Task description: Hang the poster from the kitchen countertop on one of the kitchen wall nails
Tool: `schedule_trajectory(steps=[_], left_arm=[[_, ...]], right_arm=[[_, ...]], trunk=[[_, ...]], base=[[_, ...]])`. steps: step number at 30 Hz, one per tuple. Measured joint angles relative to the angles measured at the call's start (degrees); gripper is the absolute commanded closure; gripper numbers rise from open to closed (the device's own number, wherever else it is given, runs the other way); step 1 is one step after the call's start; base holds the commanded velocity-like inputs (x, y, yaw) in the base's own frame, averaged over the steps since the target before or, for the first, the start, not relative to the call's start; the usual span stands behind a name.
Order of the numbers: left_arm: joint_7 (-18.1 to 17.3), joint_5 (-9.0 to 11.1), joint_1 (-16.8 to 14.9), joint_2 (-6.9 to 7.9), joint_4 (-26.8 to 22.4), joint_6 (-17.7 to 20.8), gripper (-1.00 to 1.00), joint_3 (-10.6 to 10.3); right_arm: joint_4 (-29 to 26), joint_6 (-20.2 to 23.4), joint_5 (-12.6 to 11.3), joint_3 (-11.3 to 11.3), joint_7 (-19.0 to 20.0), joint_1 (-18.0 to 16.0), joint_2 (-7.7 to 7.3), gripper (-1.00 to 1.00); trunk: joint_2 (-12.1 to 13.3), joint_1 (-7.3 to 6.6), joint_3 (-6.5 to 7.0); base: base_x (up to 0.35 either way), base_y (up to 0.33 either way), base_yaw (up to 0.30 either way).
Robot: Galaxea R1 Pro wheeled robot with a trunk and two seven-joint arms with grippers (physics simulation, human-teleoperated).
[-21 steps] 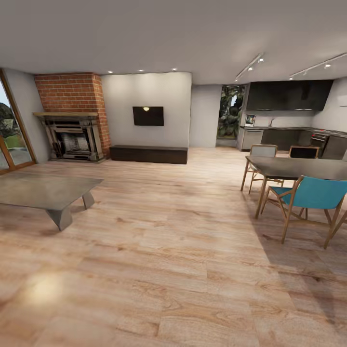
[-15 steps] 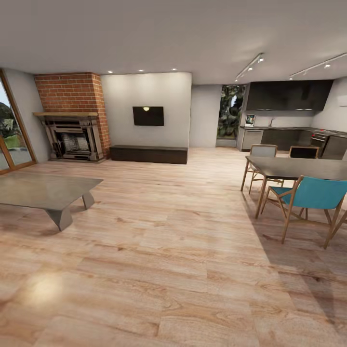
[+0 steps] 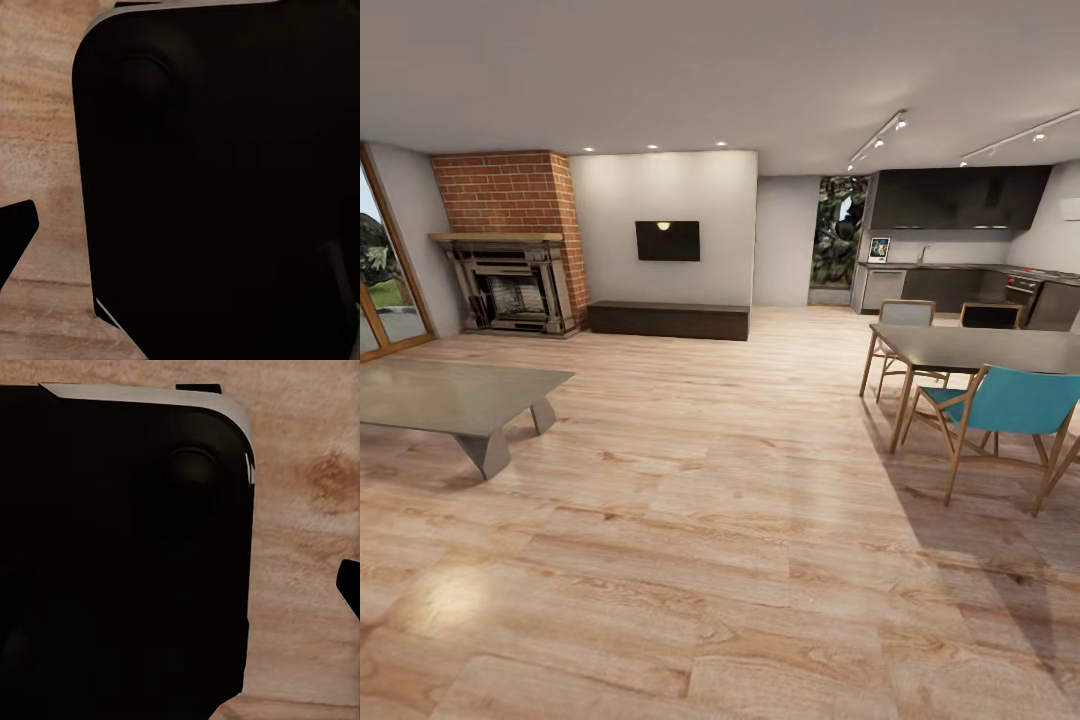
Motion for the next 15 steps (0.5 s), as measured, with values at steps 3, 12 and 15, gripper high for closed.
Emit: schedule_trajectory(steps=[3, 12, 15], left_arm=[[0.0, 0.0, 0.0, 0.00, 0.0, 0.0, -1.00, 0.0], [0.0, -0.4, 1.3, 1.38, -2.6, -2.6, -1.00, 0.3], [0.0, -0.4, 1.4, 1.90, -6.5, -7.2, -1.00, 0.3]], right_arm=[[0.0, 0.0, 0.0, 0.0, 0.0, 0.0, 0.00, -1.00], [-2.5, -2.1, 0.5, 0.3, -0.2, -2.7, -0.87, -1.00], [-5.4, -7.9, 0.6, 0.3, -0.3, -5.3, -1.04, -1.00]], trunk=[[0.0, 0.00, 0.00], [0.0, 0.00, 0.00], [0.0, 0.00, -0.01]], base=[[0.000, 0.000, 0.000], [0.000, 0.000, 0.000], [0.000, 0.000, 0.000]])
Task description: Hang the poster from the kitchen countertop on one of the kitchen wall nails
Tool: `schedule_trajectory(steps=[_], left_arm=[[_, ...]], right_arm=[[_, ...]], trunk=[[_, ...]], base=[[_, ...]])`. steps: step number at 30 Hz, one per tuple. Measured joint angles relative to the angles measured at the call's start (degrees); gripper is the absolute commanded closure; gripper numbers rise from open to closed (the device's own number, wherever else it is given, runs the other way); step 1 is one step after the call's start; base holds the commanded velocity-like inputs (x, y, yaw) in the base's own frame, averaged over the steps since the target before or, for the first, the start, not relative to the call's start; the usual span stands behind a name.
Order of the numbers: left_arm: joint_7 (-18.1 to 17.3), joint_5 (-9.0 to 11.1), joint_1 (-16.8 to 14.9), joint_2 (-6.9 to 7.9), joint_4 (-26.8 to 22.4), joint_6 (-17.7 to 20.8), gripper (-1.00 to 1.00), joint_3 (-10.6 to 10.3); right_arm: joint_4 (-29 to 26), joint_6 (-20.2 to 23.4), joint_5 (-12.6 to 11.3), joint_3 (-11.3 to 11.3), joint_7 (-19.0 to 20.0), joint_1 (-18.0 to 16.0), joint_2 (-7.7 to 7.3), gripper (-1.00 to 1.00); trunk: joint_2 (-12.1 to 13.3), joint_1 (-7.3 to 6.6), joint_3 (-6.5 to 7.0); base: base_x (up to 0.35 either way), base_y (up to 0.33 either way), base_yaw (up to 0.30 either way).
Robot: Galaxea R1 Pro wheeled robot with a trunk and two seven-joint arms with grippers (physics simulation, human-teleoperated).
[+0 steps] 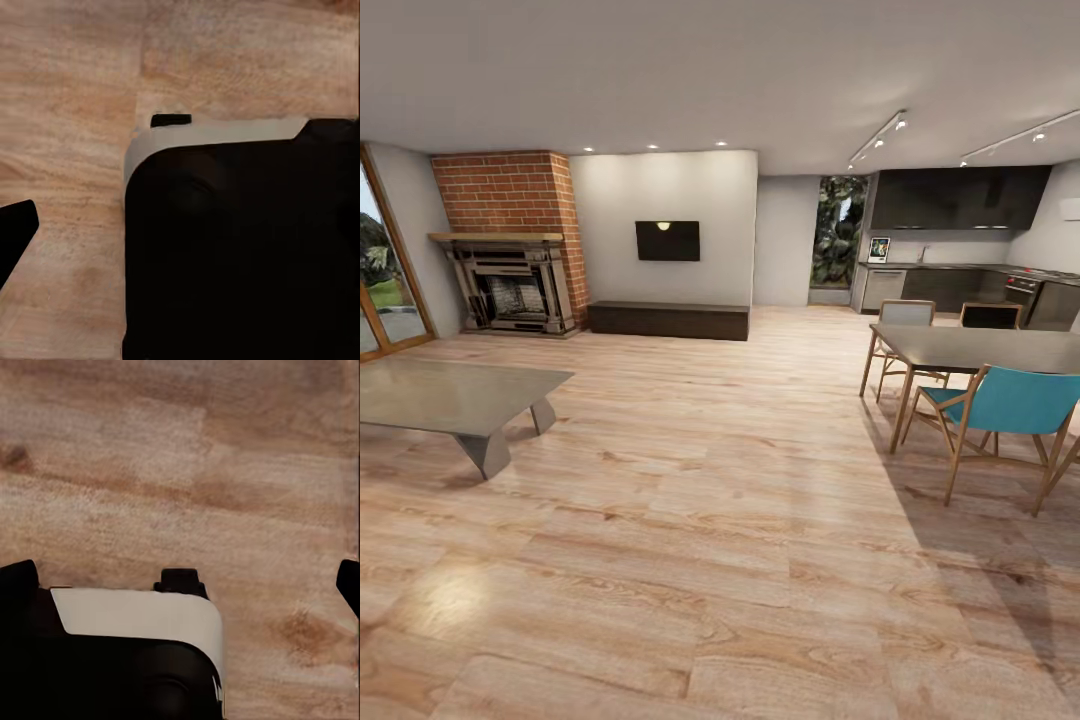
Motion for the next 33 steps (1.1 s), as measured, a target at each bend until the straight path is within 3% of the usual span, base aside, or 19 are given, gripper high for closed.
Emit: schedule_trajectory(steps=[1, 2, 3, 15, 20, 33], left_arm=[[0.0, 0.0, 0.0, 0.14, -8.2, -0.3, -1.00, 0.0], [0.0, 0.0, 0.0, 0.19, -19.5, -0.4, -1.00, 0.0], [0.0, 0.0, -0.2, 0.23, -26.0, -0.4, -1.00, 0.0], [0.0, 0.1, 0.1, 0.47, -26.7, -0.6, -1.00, 0.5], [-0.1, 0.1, 0.1, 0.47, -26.3, -0.7, -1.00, 0.5], [-0.1, 0.1, 0.1, 0.47, -26.3, -0.7, -1.00, 0.6]], right_arm=[[-10.9, -0.4, 0.0, 0.0, 0.0, -0.6, -0.07, -1.00], [-20.0, -0.5, 0.0, 0.0, 0.0, -0.8, -0.11, -1.00], [-19.0, -0.5, 0.0, -0.1, 0.0, -0.7, -0.17, -1.00], [-20.1, -0.7, 0.1, 0.1, 0.0, -0.6, -0.98, -1.00], [-19.7, -0.7, 0.0, 0.0, 0.0, -0.3, -1.90, -1.00], [-19.7, -0.7, 0.0, 0.1, 0.0, -0.3, -1.89, -1.00]], trunk=[[0.0, 0.00, 0.01], [0.0, 0.00, 0.02], [0.0, 0.00, 0.02], [0.0, -0.01, 0.01], [0.0, -0.04, 0.01], [0.0, -0.04, 0.01]], base=[[0.000, 0.000, 0.000], [0.000, 0.000, 0.000], [0.000, 0.000, 0.000], [0.030, 0.000, 0.000], [0.292, 0.000, 0.000], [0.331, 0.000, 0.000]])
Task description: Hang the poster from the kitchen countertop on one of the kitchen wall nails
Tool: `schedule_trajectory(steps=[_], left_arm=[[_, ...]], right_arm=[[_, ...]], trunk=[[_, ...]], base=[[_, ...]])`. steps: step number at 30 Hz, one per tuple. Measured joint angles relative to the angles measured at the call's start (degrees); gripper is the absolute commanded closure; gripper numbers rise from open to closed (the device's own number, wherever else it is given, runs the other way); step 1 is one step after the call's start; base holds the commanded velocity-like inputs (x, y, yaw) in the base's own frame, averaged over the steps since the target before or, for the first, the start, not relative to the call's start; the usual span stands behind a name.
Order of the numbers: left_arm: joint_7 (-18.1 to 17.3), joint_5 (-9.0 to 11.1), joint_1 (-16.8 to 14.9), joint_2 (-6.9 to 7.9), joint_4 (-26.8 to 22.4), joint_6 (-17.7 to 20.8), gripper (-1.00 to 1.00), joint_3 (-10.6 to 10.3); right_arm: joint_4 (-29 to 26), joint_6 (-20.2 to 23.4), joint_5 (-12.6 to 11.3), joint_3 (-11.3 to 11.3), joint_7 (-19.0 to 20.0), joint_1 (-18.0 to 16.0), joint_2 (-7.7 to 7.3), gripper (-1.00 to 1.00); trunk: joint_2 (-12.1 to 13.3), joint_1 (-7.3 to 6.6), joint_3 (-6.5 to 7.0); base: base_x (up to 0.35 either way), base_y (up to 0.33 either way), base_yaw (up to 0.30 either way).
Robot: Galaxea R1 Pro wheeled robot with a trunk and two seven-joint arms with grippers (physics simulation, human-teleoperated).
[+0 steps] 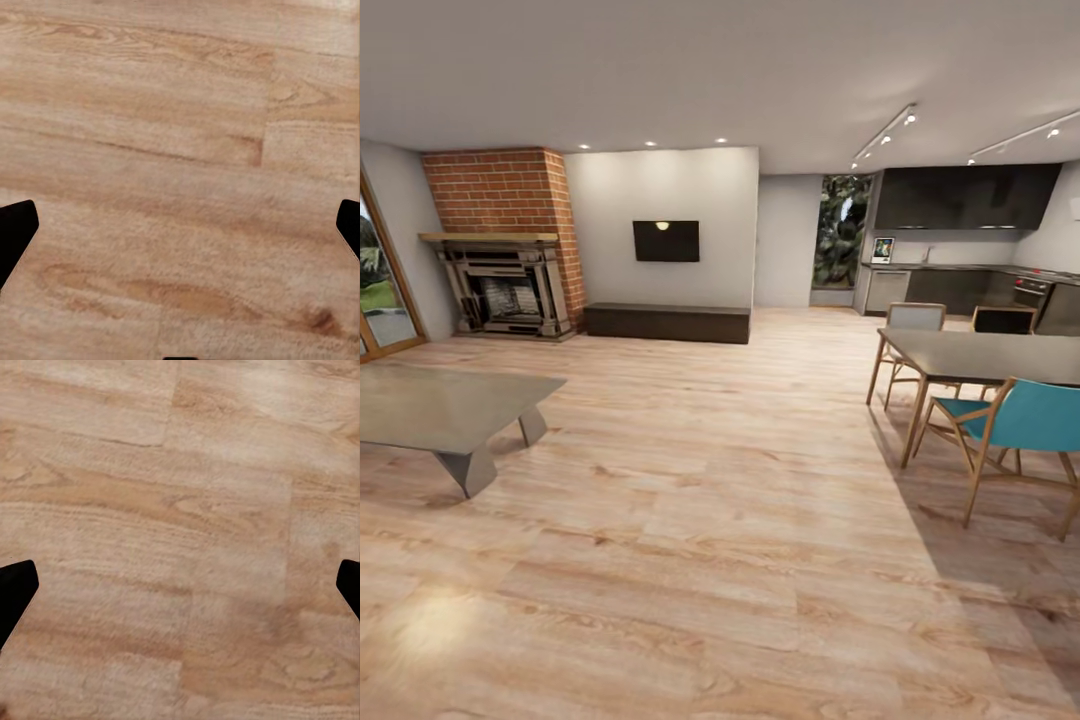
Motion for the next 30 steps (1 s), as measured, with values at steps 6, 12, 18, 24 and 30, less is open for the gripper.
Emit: schedule_trajectory(steps=[6, 12, 18, 24, 30], left_arm=[[0.0, 0.0, 0.0, 0.00, 0.0, 0.0, -1.00, 0.0], [0.0, 0.0, 0.0, 0.00, 0.0, 0.1, -1.00, 0.0], [0.0, 0.0, 0.0, 0.00, 0.0, 0.1, -1.00, 0.0], [0.0, 0.0, 0.0, 0.00, 0.0, 0.1, -1.00, 0.0], [0.0, 0.0, 0.0, 0.00, 0.1, 0.1, -1.00, 0.0]], right_arm=[[0.0, 0.0, 0.1, 0.1, 0.0, 0.0, 0.02, -1.00], [0.0, 0.0, 0.1, 0.1, 0.0, 0.0, 0.10, -1.00], [0.0, 0.0, 0.1, 0.1, 0.0, 0.0, 0.27, -1.00], [0.0, 0.0, 0.1, 0.1, 0.0, 0.0, 0.29, -1.00], [0.1, 0.0, 0.1, 0.1, 0.0, 0.0, 0.21, -1.00]], trunk=[[0.0, 0.00, 0.00], [0.0, 0.00, 0.00], [0.0, 0.00, 0.00], [0.0, 0.00, 0.00], [0.0, 0.00, 0.00]], base=[[0.333, 0.000, 0.000], [0.333, 0.000, 0.000], [0.333, 0.000, 0.000], [0.334, 0.000, 0.000], [0.334, 0.000, 0.000]])
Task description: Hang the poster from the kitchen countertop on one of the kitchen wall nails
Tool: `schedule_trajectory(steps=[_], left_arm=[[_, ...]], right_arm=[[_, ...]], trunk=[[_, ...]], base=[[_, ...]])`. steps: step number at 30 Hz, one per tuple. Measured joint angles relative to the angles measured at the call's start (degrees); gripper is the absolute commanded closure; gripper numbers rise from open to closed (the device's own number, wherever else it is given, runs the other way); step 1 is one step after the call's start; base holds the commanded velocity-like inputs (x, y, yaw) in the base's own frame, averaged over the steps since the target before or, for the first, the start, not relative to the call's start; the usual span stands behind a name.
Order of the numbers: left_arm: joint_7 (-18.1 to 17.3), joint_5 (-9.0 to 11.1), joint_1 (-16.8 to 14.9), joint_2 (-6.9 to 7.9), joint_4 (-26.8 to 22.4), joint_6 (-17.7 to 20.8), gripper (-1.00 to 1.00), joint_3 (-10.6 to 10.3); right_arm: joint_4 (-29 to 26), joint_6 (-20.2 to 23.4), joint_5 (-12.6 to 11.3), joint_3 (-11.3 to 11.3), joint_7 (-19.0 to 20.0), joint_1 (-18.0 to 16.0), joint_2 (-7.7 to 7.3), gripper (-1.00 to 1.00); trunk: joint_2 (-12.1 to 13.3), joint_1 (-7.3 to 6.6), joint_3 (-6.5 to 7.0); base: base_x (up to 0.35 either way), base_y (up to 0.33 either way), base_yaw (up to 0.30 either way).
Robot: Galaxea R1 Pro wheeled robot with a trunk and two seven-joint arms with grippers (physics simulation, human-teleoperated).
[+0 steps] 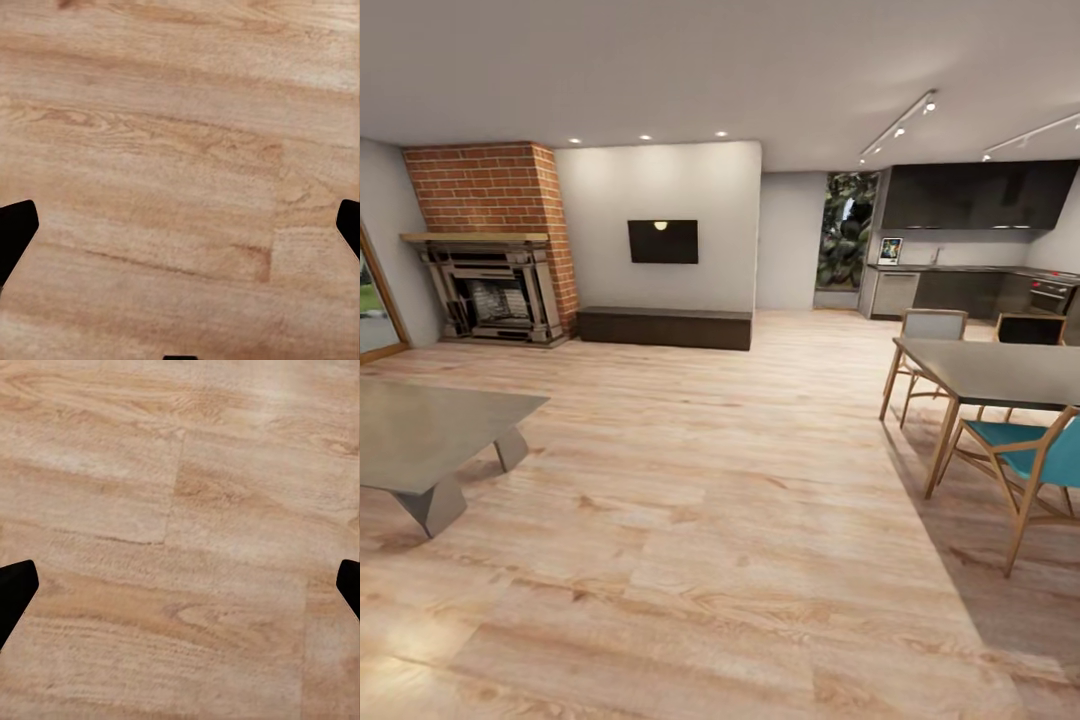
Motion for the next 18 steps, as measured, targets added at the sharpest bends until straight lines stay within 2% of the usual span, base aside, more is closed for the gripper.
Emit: schedule_trajectory(steps=[18], left_arm=[[0.0, 0.0, 0.0, 0.00, 0.0, 0.0, -1.00, 0.0]], right_arm=[[1.9, 0.1, 0.0, 0.0, 0.2, 0.0, -0.10, -1.00]], trunk=[[0.0, 0.00, 0.00]], base=[[0.333, 0.000, 0.000]])
